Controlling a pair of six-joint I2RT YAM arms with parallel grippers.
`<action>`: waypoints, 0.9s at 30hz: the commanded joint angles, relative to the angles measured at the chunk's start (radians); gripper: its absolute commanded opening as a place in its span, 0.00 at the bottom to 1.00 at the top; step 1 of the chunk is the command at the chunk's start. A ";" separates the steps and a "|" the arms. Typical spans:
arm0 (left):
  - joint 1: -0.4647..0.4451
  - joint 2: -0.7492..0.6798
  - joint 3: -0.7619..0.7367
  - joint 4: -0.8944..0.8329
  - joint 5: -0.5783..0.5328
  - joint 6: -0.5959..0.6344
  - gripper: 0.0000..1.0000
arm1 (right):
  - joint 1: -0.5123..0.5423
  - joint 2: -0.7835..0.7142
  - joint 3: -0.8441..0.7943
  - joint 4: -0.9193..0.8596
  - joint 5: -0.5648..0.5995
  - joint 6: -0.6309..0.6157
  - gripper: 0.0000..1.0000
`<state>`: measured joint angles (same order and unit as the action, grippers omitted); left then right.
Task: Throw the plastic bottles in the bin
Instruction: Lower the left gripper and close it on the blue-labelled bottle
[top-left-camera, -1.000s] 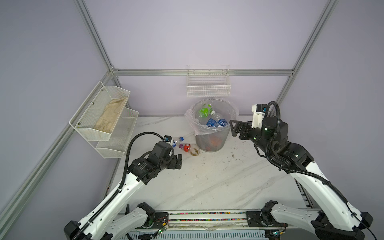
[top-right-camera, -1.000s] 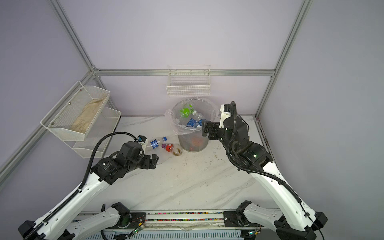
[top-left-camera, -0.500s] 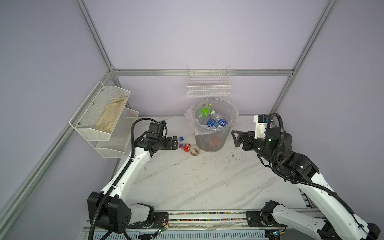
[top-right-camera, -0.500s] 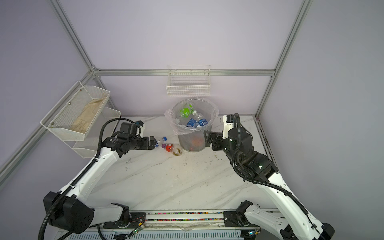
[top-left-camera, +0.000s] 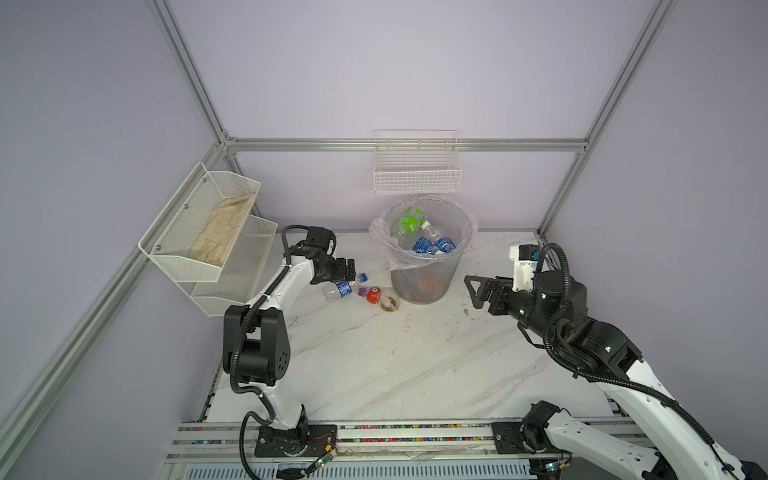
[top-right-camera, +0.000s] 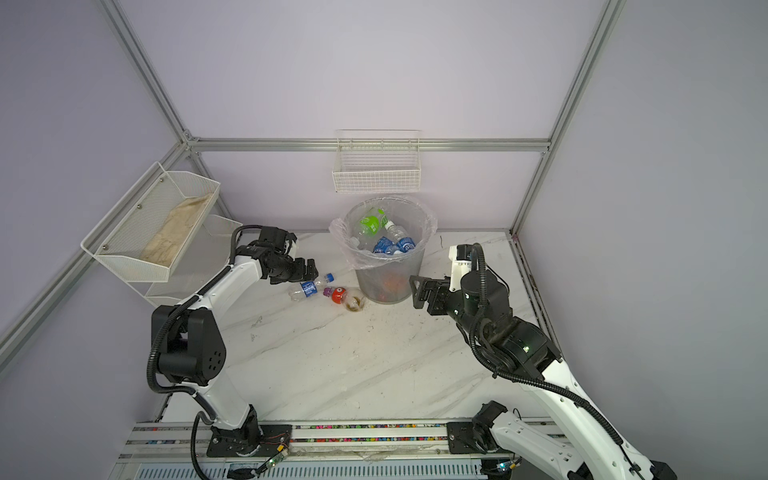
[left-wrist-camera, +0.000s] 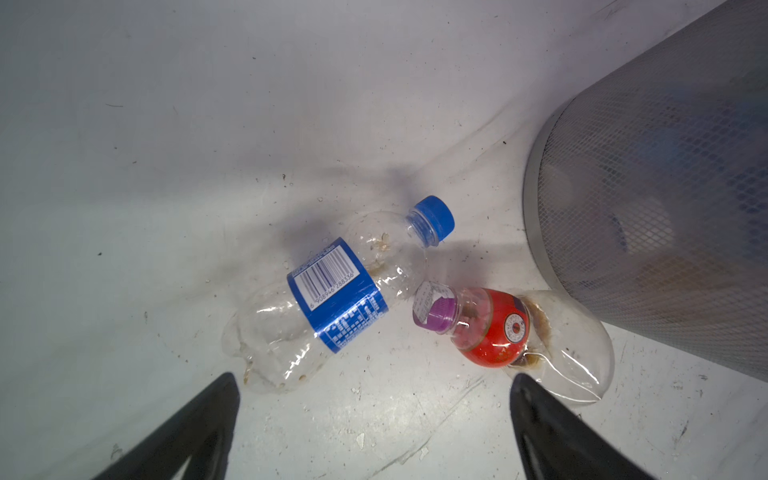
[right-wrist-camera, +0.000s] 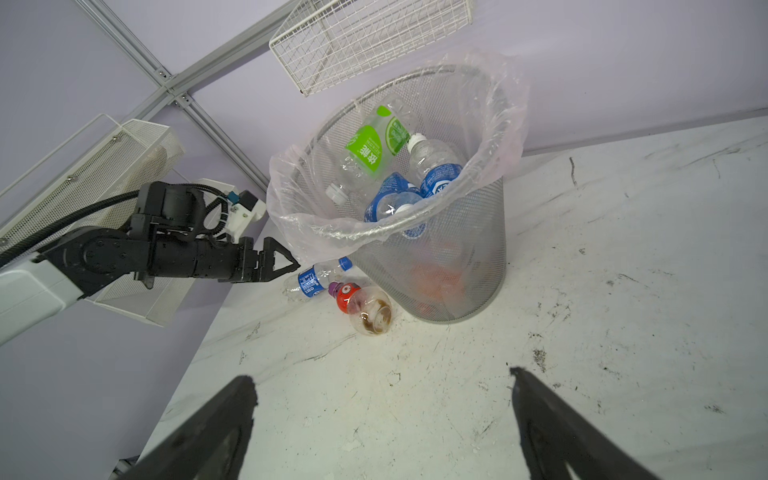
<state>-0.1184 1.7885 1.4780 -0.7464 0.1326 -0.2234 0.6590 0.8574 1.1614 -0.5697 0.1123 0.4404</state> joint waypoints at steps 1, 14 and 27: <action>0.003 0.028 0.106 -0.002 0.030 0.025 1.00 | -0.004 -0.014 -0.018 -0.012 -0.006 0.018 0.97; 0.003 0.148 0.145 -0.004 -0.019 0.070 1.00 | -0.004 -0.066 -0.065 -0.025 -0.012 0.044 0.98; -0.022 0.175 0.058 -0.003 -0.062 0.058 1.00 | -0.004 -0.082 -0.080 -0.024 -0.005 0.054 0.97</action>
<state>-0.1272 1.9804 1.5444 -0.7490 0.0975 -0.1795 0.6590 0.7780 1.0878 -0.5800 0.1070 0.4866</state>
